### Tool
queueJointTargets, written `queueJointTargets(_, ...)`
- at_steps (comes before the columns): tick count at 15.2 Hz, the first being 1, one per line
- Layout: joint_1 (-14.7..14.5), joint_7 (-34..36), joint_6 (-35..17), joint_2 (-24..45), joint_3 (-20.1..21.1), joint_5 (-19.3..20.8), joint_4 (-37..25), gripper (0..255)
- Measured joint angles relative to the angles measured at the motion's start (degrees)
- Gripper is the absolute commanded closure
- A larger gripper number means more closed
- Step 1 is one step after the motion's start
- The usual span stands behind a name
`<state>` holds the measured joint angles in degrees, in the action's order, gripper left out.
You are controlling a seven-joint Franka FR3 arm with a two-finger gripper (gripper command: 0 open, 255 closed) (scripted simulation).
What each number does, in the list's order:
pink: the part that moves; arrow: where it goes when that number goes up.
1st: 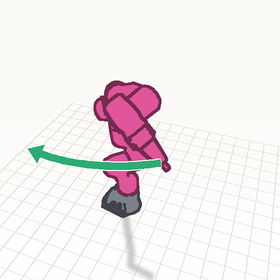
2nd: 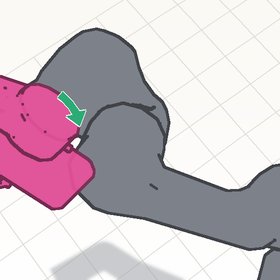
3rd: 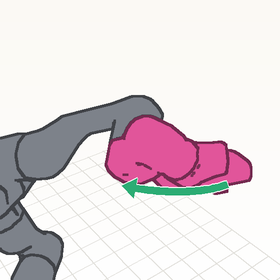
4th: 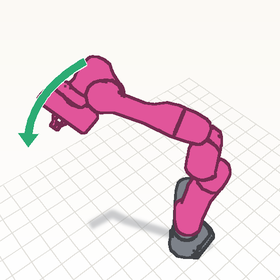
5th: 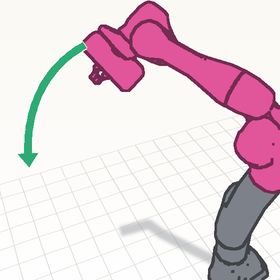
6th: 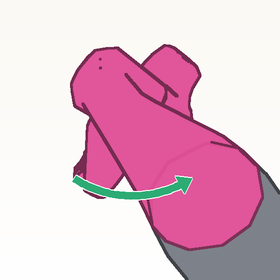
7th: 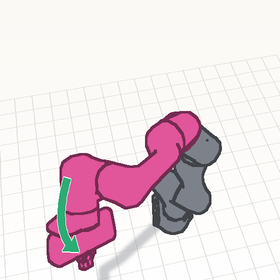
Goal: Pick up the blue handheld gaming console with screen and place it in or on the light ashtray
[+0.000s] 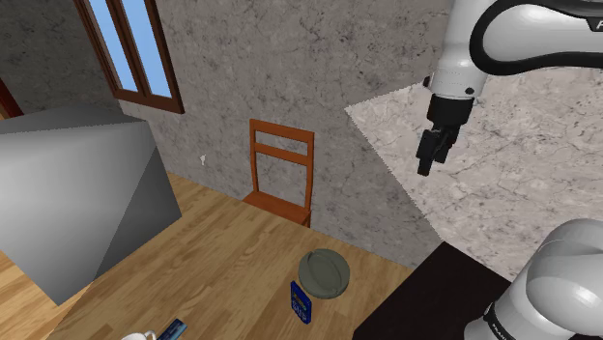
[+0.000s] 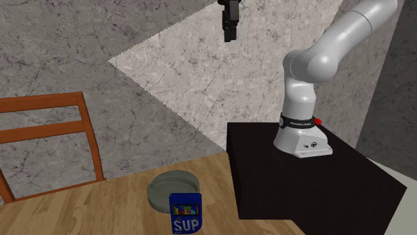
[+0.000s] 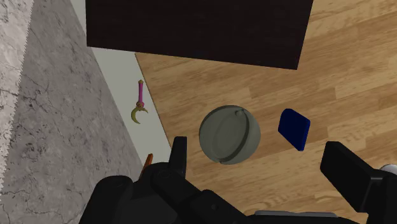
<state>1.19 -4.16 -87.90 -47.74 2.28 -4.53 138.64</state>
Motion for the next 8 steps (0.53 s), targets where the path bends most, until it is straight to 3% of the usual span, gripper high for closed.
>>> queueJointTargets(2, -0.18, 0.5, -0.78, 0.11, 0.54, -0.39, 0.62, 0)
queueJointTargets(8, -2.04, 4.83, -10.36, 1.66, 5.67, -4.05, 7.95, 0)
